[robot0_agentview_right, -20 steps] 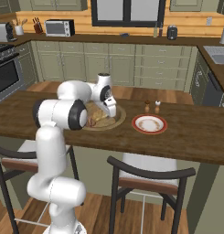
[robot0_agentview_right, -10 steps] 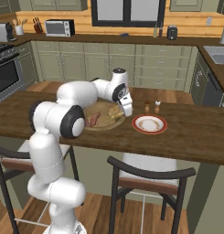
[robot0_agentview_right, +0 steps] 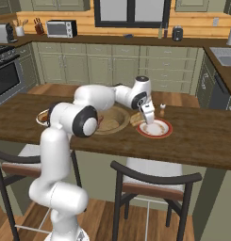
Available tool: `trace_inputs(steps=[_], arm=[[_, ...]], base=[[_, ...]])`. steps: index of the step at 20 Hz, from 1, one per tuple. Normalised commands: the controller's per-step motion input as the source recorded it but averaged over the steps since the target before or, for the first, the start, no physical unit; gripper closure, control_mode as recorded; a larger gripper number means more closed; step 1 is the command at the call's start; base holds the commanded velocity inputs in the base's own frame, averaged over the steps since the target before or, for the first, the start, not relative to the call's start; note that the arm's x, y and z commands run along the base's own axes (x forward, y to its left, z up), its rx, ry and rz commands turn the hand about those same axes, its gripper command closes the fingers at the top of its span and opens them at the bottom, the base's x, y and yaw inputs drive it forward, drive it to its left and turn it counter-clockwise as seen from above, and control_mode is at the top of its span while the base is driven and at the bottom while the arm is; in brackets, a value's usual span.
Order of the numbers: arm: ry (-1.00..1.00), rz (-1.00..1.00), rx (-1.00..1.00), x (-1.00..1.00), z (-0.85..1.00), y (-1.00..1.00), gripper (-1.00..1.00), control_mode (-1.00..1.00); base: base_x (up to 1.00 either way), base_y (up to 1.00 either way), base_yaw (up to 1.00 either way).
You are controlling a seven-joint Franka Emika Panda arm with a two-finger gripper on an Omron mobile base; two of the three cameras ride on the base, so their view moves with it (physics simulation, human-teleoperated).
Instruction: Place one bun and one sausage from the bowl on each plate.
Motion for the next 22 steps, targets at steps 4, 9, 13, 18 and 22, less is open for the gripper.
trace_inputs(steps=[4,9,13,18,22], arm=[[0.00,0.00,0.05,0.52,-0.44,-0.47,1.00,-1.00],[0.00,0.00,0.06,0.55,-0.42,-0.30,1.00,-1.00],[0.00,0.00,0.03,0.18,-0.37,-0.20,1.00,-1.00],[0.00,0.00,0.00,0.26,-0.26,0.00,1.00,-1.00],[0.00,0.00,0.02,0.34,-0.08,0.38,1.00,-1.00]], base=[[0.00,0.00,0.00],[0.00,0.00,0.00],[0.00,0.00,0.00],[0.00,0.00,0.00],[0.00,0.00,0.00]])
